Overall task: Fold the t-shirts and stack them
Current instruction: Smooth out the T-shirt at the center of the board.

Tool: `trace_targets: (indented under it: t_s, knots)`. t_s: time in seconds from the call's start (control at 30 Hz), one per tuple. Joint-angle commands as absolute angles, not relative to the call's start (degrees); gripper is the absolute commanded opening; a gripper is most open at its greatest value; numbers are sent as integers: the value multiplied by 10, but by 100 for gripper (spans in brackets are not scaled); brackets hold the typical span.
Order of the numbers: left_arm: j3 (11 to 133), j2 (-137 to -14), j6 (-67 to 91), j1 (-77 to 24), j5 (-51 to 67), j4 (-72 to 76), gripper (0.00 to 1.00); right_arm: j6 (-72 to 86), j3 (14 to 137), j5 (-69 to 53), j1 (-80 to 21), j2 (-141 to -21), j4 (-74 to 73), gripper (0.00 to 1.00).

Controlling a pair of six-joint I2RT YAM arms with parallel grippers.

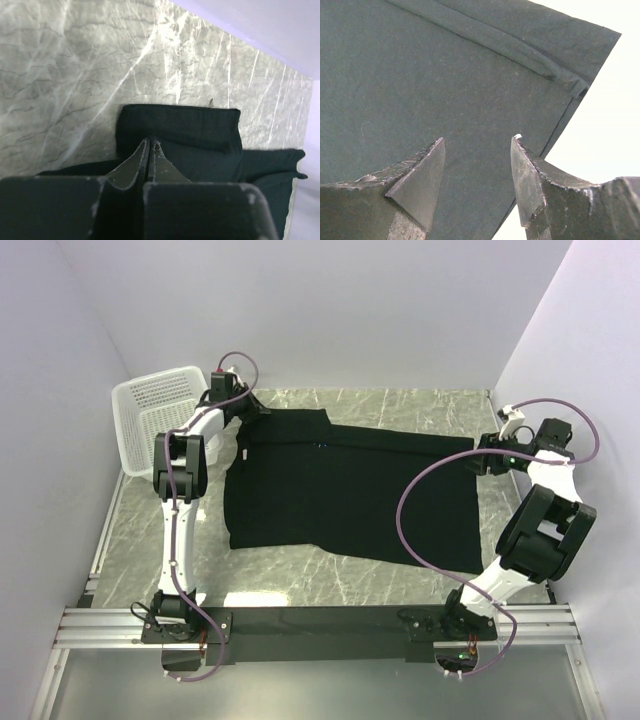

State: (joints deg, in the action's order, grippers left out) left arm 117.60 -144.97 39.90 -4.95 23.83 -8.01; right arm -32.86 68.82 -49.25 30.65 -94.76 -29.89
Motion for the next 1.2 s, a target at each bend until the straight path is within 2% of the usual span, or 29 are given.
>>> trace_targets:
  t_s: [0.0, 0.4, 0.93, 1.07, 1.17]
  knots:
    - [1151, -1395, 395, -51, 273, -8, 0, -330, 679, -508, 313, -914, -301, 62]
    - [933, -1249, 338, -36, 399, 145, 0, -346, 657, -513, 323, -891, -316, 61]
    - [825, -1168, 210, -38, 529, 44, 1, -357, 627, -524, 329, -852, -326, 61]
    - [795, -1140, 145, -45, 526, -27, 8, -360, 617, -525, 330, -845, -324, 61]
    - [796, -1129, 59, -60, 491, -134, 30, -363, 611, -526, 330, -841, -324, 61]
